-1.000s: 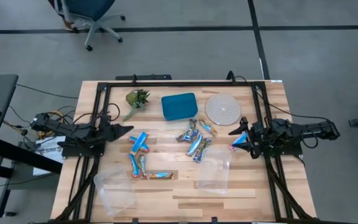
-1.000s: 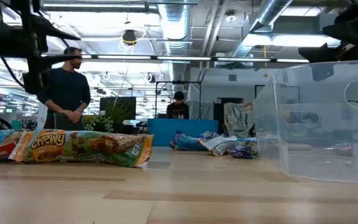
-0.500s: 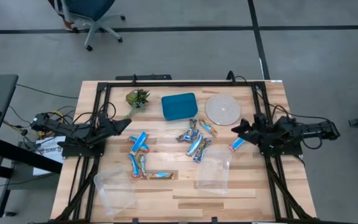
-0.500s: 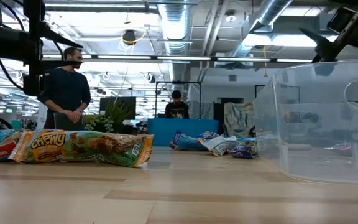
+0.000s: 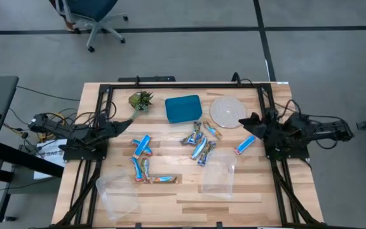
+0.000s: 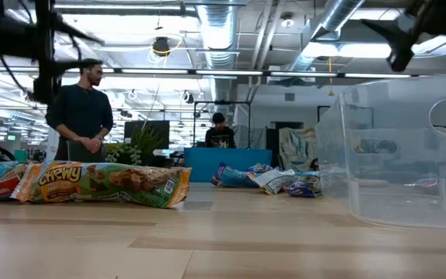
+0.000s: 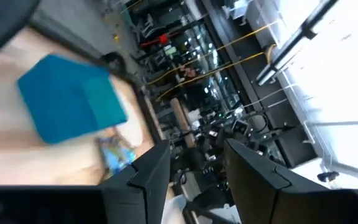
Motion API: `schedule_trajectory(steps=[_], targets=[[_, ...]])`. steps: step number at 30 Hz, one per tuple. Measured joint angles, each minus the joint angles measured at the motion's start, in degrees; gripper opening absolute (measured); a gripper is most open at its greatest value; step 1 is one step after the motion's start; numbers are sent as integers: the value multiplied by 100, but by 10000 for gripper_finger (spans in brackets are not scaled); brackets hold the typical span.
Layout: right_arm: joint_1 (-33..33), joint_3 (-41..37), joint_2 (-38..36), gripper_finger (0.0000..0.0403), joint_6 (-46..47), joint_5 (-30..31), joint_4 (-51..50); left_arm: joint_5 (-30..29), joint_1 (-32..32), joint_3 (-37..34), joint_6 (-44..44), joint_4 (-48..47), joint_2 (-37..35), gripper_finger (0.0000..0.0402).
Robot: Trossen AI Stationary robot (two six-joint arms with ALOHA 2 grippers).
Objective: Pick and place Granola Bars by type
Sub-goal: Put the red granola bar into the blue bin
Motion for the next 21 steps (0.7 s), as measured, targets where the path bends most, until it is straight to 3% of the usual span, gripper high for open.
schedule_trajectory(steps=[6,12,17,21], targets=[[-120,1668,1879,255,-709,153,-2141,33,7,951,1107,-168,1081,144],[-382,3069,3388,255,-728,257,-4034,227,9,2126,1589,-1405,2281,144],[-692,3909,4362,255,530,244,-6170,469,9,3206,1778,-3032,3252,144],[-862,4099,4891,255,1798,148,-7425,439,93,3889,1647,-4105,3845,144]])
